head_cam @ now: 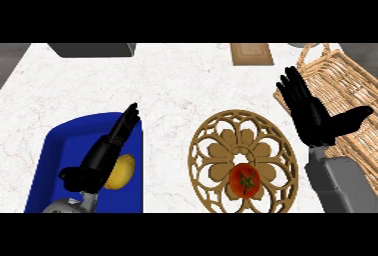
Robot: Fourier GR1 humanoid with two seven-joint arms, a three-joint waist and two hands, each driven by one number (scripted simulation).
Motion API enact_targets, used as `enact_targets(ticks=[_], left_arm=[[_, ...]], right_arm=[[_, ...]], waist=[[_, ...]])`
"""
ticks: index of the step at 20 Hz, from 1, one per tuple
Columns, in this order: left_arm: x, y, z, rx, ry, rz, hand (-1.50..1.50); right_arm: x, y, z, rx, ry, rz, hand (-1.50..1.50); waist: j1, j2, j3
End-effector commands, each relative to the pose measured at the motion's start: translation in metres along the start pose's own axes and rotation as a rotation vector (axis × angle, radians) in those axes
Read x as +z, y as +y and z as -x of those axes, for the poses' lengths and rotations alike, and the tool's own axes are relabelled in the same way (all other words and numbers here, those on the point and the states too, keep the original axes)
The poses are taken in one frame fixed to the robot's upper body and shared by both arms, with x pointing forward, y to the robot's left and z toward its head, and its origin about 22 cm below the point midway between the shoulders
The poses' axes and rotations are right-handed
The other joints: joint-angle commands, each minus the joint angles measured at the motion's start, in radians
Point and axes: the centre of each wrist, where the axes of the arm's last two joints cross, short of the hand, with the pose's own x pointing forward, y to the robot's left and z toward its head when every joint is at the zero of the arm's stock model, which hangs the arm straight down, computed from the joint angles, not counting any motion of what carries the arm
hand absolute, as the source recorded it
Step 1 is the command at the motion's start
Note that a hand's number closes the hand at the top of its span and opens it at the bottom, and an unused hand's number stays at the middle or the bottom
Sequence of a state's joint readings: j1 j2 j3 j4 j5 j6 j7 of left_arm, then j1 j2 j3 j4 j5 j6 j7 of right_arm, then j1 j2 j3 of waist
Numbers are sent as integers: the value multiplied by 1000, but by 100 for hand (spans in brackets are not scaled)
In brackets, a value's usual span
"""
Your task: Pick the tomato from the placemat and place it in the basket
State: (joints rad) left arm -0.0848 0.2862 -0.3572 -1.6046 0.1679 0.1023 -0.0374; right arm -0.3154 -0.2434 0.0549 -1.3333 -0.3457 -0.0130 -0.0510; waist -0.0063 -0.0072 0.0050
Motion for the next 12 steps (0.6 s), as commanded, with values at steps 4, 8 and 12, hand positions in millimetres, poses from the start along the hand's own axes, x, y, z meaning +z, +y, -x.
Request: enact_targets(ticks=[4,8,12], left_arm=[[-11,56,-6,-132,129,-213,0],[8,68,22,-136,285,-273,0],[-2,81,15,-153,332,-334,0]], right_arm=[[-6,-2,-11,-210,-291,-350,150],[-12,51,-56,-392,-761,-653,150],[43,66,-29,-325,-916,-574,-150]], waist=[[24,16,3],[20,0,9],[-47,-5,-2]])
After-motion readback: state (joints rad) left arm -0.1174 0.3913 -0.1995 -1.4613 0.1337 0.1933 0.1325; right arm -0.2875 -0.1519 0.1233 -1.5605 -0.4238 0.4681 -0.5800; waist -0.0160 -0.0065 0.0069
